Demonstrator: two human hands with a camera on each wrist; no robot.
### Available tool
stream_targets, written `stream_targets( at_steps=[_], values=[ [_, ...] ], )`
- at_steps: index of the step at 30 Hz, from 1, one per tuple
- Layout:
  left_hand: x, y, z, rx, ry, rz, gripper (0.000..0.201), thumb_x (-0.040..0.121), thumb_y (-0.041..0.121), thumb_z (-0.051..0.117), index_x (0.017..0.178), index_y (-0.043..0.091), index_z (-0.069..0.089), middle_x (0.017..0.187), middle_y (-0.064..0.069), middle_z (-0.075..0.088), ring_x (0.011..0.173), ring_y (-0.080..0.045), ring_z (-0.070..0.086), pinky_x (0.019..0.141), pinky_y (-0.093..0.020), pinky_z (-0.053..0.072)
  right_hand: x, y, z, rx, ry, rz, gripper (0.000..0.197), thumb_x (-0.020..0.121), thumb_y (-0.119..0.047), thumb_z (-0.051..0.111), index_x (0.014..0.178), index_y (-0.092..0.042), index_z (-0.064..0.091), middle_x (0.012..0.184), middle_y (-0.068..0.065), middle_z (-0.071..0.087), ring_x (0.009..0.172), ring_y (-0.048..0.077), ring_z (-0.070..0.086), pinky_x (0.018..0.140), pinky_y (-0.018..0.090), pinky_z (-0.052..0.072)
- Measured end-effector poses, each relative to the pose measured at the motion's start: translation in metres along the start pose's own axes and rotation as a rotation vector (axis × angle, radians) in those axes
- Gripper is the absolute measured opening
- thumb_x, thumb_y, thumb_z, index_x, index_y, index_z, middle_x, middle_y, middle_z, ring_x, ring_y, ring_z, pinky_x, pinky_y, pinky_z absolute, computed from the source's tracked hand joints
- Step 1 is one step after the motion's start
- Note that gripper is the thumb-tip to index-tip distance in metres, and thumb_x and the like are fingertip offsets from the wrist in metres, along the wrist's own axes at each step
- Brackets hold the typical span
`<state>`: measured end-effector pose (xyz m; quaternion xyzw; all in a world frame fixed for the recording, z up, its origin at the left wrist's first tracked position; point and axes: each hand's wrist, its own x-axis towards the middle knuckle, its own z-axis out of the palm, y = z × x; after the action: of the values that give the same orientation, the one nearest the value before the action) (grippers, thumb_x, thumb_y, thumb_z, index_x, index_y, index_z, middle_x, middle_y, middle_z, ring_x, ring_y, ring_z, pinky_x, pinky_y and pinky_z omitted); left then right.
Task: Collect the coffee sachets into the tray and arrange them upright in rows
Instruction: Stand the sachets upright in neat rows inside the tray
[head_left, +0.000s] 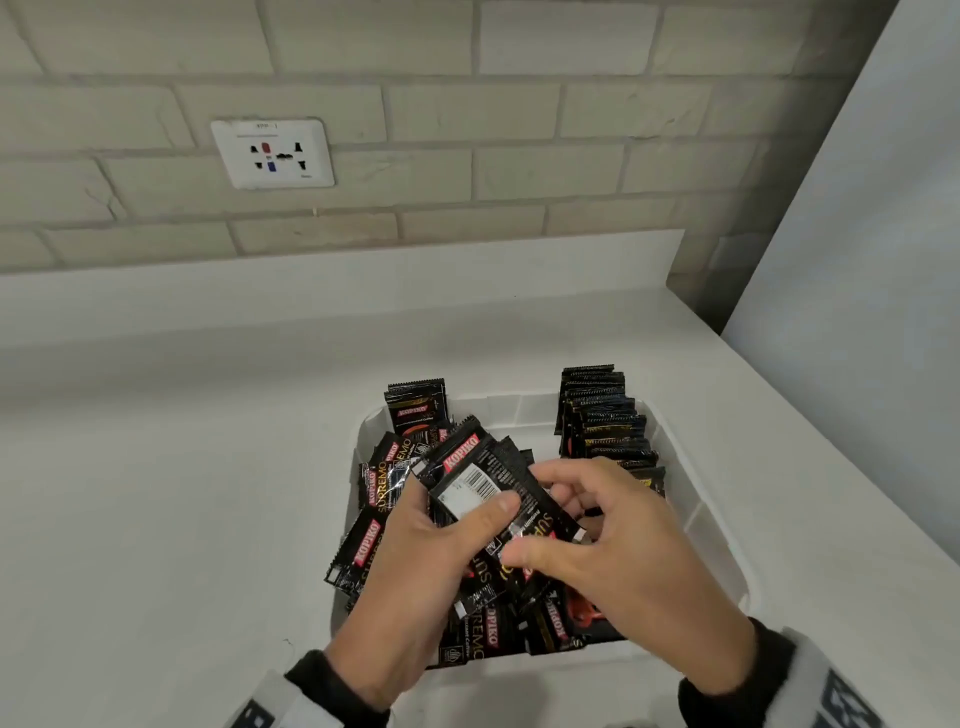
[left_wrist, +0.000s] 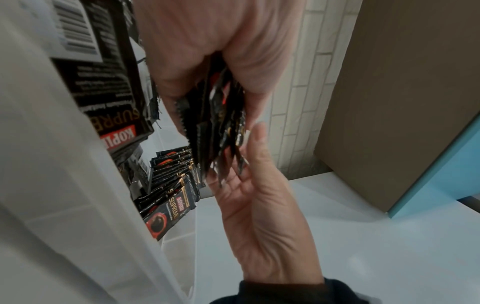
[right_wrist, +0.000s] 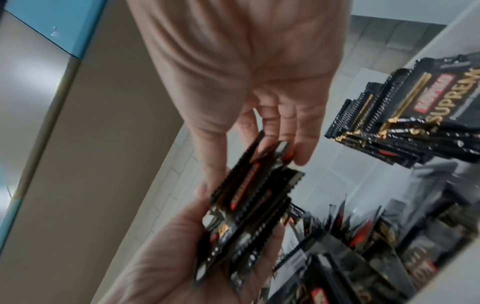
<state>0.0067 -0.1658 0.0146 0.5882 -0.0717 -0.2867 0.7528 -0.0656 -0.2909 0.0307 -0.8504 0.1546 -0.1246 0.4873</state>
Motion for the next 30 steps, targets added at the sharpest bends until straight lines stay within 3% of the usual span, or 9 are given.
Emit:
stream_targets(
  at_steps=[5,7,12,17,19,21,25,28,30],
  values=[
    [0.000,-0.002,-0.001,0.014,-0.018,-0.076,0.075,0.045,0.025,0.086,0.113,0.016,0.055,0.095,0.000,0.075,0.094,-0.016,0.069,0.092,-0.047,0.048,0.007,0.004,-0.005,0.109,-0.013,0.090,0.024,0.061,-0.022,0.081,0.079,-0.025,0.064,0.070,-0.010,0.067,0.064,-0.004,0.057,0.062,0.009,0.046],
    [-0.001,-0.001,-0.003,0.006,-0.067,-0.109,0.062,0.059,0.017,0.082,0.114,0.021,0.054,0.088,0.008,0.075,0.083,-0.004,0.070,0.081,-0.038,0.052,0.010,0.008,-0.009,0.225,-0.043,0.121,0.014,0.068,-0.014,0.077,0.074,-0.018,0.065,0.065,-0.008,0.068,0.057,-0.002,0.059,0.057,0.011,0.047],
    [-0.001,0.001,-0.009,-0.039,-0.125,-0.132,0.052,0.060,0.003,0.067,0.109,0.018,0.058,0.089,-0.004,0.075,0.072,-0.015,0.072,0.051,-0.023,0.054,0.014,0.017,-0.012,0.456,-0.047,0.177,0.004,0.076,-0.010,0.068,0.077,-0.011,0.064,0.069,0.004,0.071,0.062,0.011,0.067,0.054,0.019,0.052],
    [0.004,0.001,-0.008,-0.036,-0.054,-0.097,0.056,0.060,0.004,0.068,0.114,0.015,0.057,0.091,-0.006,0.075,0.076,-0.016,0.072,0.058,-0.026,0.055,0.019,0.024,-0.026,0.691,0.124,0.175,0.038,0.060,-0.033,0.069,0.092,-0.016,0.063,0.085,-0.001,0.073,0.073,0.013,0.069,0.053,0.020,0.052],
    [0.006,0.001,-0.011,-0.017,-0.031,-0.082,0.057,0.059,0.005,0.069,0.114,0.015,0.057,0.092,-0.006,0.075,0.080,-0.017,0.072,0.068,-0.031,0.053,0.019,0.025,-0.034,0.756,0.197,0.112,0.058,0.044,-0.050,0.079,0.090,-0.018,0.064,0.090,0.001,0.073,0.074,0.012,0.068,0.054,0.020,0.053],
    [0.006,0.001,-0.012,0.000,-0.022,-0.073,0.057,0.059,0.006,0.070,0.113,0.016,0.057,0.093,-0.005,0.075,0.082,-0.018,0.072,0.072,-0.033,0.052,0.018,0.023,-0.040,0.742,0.153,0.064,0.062,0.036,-0.057,0.083,0.086,-0.024,0.066,0.092,0.004,0.072,0.075,0.014,0.069,0.055,0.022,0.054],
    [0.006,-0.003,-0.009,0.032,-0.018,-0.041,0.058,0.057,0.006,0.072,0.111,0.019,0.056,0.090,-0.001,0.075,0.081,-0.014,0.072,0.069,-0.028,0.053,0.014,0.010,-0.038,0.722,-0.075,0.085,0.043,0.058,-0.027,0.076,0.099,-0.019,0.063,0.090,0.007,0.073,0.075,0.018,0.069,0.057,0.026,0.055],
    [0.004,-0.002,-0.002,0.041,-0.041,-0.008,0.055,0.056,0.005,0.071,0.106,0.022,0.056,0.089,0.002,0.075,0.080,-0.010,0.071,0.059,-0.017,0.054,0.016,0.001,-0.023,0.579,-0.153,0.089,0.041,0.072,-0.005,0.065,0.110,-0.018,0.057,0.093,0.000,0.073,0.085,0.014,0.069,0.070,0.023,0.055],
    [0.003,-0.002,0.001,0.048,-0.039,0.013,0.055,0.057,0.007,0.071,0.107,0.023,0.056,0.091,0.003,0.075,0.083,-0.012,0.071,0.064,-0.022,0.055,0.016,0.002,-0.016,0.493,-0.147,0.070,0.038,0.078,-0.001,0.064,0.108,-0.023,0.059,0.095,-0.008,0.072,0.085,0.007,0.068,0.071,0.018,0.053]
  ],
)
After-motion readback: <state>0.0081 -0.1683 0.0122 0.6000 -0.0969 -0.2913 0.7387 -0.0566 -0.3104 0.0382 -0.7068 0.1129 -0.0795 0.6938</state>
